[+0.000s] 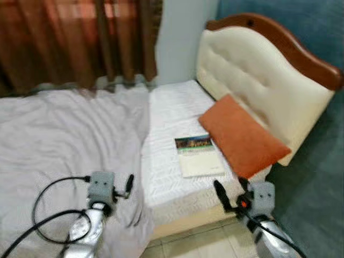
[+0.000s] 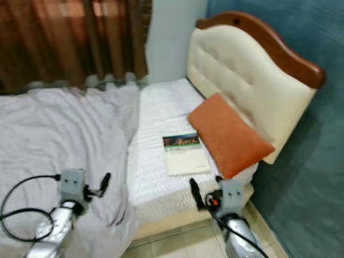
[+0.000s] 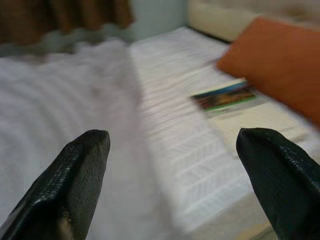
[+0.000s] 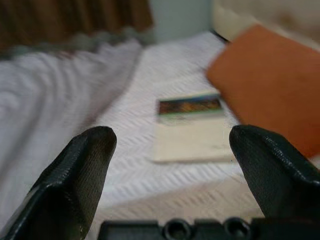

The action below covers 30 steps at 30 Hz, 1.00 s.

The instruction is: Clean up the room

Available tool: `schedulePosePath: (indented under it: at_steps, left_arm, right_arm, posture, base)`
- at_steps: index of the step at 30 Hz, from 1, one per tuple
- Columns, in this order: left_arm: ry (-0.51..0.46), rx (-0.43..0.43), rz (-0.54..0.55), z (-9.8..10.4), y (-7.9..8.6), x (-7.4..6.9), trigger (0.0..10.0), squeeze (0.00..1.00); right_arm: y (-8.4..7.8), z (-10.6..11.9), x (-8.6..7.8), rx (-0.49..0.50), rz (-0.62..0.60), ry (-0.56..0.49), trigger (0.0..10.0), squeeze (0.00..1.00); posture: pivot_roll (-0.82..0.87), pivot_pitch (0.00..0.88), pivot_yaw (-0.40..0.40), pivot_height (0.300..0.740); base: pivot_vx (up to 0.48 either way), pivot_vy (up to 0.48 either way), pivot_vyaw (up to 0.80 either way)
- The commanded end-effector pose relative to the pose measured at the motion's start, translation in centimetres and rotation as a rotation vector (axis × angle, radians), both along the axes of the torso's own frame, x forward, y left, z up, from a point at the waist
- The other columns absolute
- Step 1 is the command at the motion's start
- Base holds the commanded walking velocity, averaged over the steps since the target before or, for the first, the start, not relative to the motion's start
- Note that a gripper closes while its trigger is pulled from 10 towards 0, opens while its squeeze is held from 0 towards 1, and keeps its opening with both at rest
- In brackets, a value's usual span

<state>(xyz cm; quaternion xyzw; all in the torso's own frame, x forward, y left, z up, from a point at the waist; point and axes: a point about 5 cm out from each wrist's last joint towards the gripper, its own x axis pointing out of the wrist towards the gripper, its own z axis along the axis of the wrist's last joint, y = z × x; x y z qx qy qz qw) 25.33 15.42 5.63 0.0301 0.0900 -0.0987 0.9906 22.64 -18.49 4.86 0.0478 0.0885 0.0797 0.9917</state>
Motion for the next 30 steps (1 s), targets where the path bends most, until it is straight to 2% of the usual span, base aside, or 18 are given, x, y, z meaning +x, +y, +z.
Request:
schedulePosePath:
  at_steps: [1, 8, 11, 13, 15, 17, 19, 22, 23, 25, 28, 30]
  left_arm:
    - [0.007, 0.02, 0.018, -0.1, 1.0, 0.0, 10.0, 0.0]
    - [0.011, 0.006, 0.021, -0.3, 1.0, -0.2, 10.0, 0.0]
    - [0.018, 0.034, 0.012, -0.5, 0.8, -0.5, 10.0, 0.0]
    - [0.08, 0.115, -0.053, -1.7, -0.1, -0.5, 10.0, 0.0]
    - [0.143, 0.198, -0.132, -3.1, -0.9, 0.1, 10.0, 0.0]
    - [0.145, 0.192, -0.147, -3.0, -0.9, 0.6, 10.0, 0.0]
    - [0.132, 0.205, -0.141, -2.9, -0.7, 0.6, 10.0, 0.0]
    - [0.091, 0.185, -0.069, -2.4, 0.2, 0.5, 10.0, 0.0]
    - [0.096, 0.155, -0.052, -2.4, 0.0, 0.5, 10.0, 0.0]
    - [0.099, 0.149, -0.051, -2.4, 0.0, 0.5, 10.0, 0.0]
    - [0.113, 0.18, -0.133, -2.9, -1.0, 0.7, 10.0, 0.0]
    - [0.235, 0.279, -0.232, -4.9, -1.7, 1.0, 10.0, 0.0]
  right_arm:
    - [1.0, 0.8, 0.6, 0.013, 0.026, -0.032, 10.0, 0.0]
    - [1.0, 0.8, 0.6, 0.013, 0.03, -0.028, 10.0, 0.0]
    - [1.1, 0.7, 0.4, 0.016, 0.038, -0.017, 10.0, 0.0]
    - [1.3, 0.5, -0.2, 0.014, 0.055, 0.01, 10.0, 0.0]
    - [1.3, -0.1, -1.1, -0.001, 0.07, 0.053, 10.0, 0.0]
    - [1.5, -0.5, -2.1, -0.017, 0.094, 0.084, 10.0, 0.0]
    - [1.4, -0.5, -2.3, -0.009, 0.085, 0.084, 10.0, 0.0]
    - [1.4, -0.6, -2.7, 0.005, 0.062, 0.087, 10.0, 0.0]
    - [1.6, -0.5, -2.7, 0.007, 0.061, 0.086, 10.0, 0.0]
    - [1.7, -0.5, -2.7, 0.008, 0.061, 0.086, 10.0, 0.0]
    - [1.8, -0.5, -2.8, 0.009, 0.052, 0.095, 10.0, 0.0]
    - [2.1, -0.3, -3.3, 0.02, 0.061, 0.101, 10.0, 0.0]
  posture:
    - [-0.05, 0.019, -0.017, 0.74]
    - [-0.05, 0.03, -0.016, 0.74]
    - [-0.05, 0.038, -0.017, 0.74]
    - [-0.07, 0.098, -0.017, 0.74]
    - [-0.09, 0.114, -0.006, 0.74]
    - [-0.12, 0.121, 0.004, 0.74]
    - [-0.12, 0.125, 0.006, 0.74]
    - [-0.12, 0.113, 0.017, 0.74]
    - [-0.12, 0.106, 0.021, 0.74]
    - [-0.12, 0.106, 0.021, 0.74]
    - [-0.12, 0.113, 0.022, 0.74]
    - [-0.13, 0.17, 0.018, 0.74]
  base:
    - [0.48, 0.0, 0.0]
    - [0.48, 0.0, 0.0]
    - [0.48, 0.0, 0.0]
    - [0.0, 0.0, 0.0]
    - [0.0, 0.0, 0.0]
    - [0.0, 0.0, 0.0]
    - [0.0, 0.0, 0.0]
    - [0.0, 0.0, 0.0]
    - [0.0, 0.0, 0.0]
    - [0.0, 0.0, 0.0]
    - [0.0, 0.0, 0.0]
    - [0.0, 0.0, 0.0]
